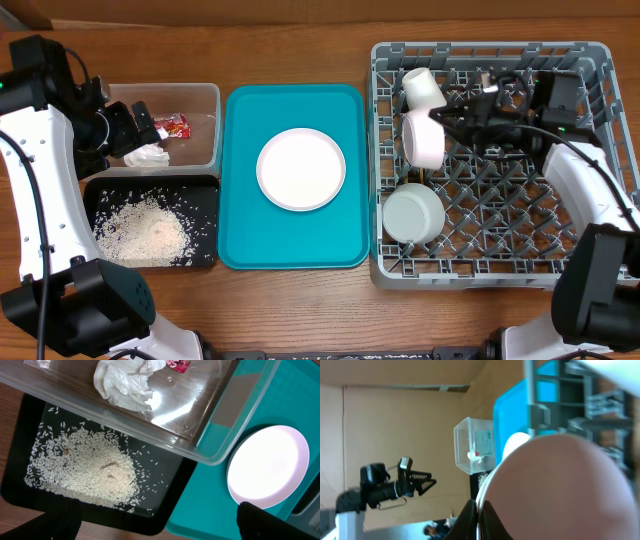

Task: Sort waste into correct bins and load items into the dishwasher
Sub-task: 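Place the pink bowl in the rack center and open the right gripper, then move the right gripper back over the white plate on the teal tray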

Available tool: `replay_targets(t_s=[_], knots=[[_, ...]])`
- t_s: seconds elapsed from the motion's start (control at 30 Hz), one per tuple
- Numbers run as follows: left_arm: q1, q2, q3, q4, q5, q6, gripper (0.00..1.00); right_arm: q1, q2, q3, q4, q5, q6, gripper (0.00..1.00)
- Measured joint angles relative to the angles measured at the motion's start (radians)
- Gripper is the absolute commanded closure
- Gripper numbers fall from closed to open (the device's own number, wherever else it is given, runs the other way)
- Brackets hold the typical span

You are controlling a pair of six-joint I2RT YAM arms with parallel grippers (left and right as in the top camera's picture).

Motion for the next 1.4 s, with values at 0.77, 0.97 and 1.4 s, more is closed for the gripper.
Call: replay_targets(t_s=[0.77,0.97,1.4], knots=[[0.000,0.000,0.000,0.000,0.000,0.000,0.00,-0.257,-0.059,-0.034,-0.212,0.012,-0.103,0.40],[0.000,0.000,0.000,0.000,0.000,0.000,0.00,-0.237,-0.230,-0.032,-0.305,0.154,-0.111,0.41],[0.000,0.000,0.000,0.000,0.000,0.000,0.00,0.515,-0.514,-0.017,-0.210,0.801,-0.080,0.51]])
